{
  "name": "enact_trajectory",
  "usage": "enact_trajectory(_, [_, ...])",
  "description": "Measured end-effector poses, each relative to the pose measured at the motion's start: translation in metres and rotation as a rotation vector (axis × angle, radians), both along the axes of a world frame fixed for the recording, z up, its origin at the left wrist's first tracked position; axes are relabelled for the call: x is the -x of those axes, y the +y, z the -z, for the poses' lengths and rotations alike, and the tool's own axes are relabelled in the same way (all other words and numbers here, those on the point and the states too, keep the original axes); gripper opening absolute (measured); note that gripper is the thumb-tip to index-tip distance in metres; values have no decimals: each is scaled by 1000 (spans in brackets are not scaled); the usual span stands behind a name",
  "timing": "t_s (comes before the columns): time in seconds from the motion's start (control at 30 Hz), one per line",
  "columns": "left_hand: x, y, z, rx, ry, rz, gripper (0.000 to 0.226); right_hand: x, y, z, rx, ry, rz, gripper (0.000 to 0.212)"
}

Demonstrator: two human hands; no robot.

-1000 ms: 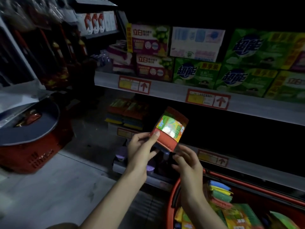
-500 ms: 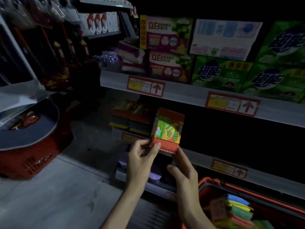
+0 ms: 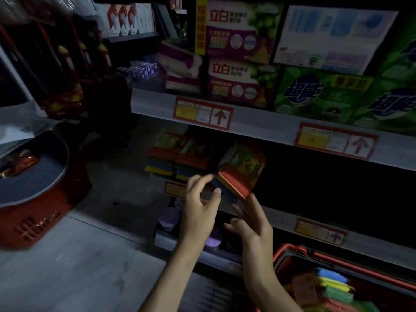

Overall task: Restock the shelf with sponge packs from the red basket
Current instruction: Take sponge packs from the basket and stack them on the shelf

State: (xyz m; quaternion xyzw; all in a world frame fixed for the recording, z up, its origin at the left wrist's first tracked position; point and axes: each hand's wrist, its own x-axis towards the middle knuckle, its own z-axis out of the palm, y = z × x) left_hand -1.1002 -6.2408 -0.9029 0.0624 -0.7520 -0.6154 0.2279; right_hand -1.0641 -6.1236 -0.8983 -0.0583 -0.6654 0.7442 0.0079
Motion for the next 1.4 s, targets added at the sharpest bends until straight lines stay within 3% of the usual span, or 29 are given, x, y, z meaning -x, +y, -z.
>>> enact_trajectory(0.13, [5, -2, 5, -4, -38, -6, 30, 6, -2, -4, -22, -3, 12, 70])
enact_trajectory(0.4, [12, 3, 11, -30, -187, -1, 47, 17, -5, -14, -269, -1, -46, 73])
enact_trajectory(0.67, [7, 12, 7, 177, -184, -78, 49, 23, -1, -18, -317, -43, -79, 70])
enact_trajectory(0.9, [8, 18, 6, 217, -168, -120, 41, 27, -1, -19, -319, -76, -52, 74])
enact_trajectory(1.4, [12, 21, 7, 9, -223, -161, 49, 43, -2, -20, -362, -31, -24, 74])
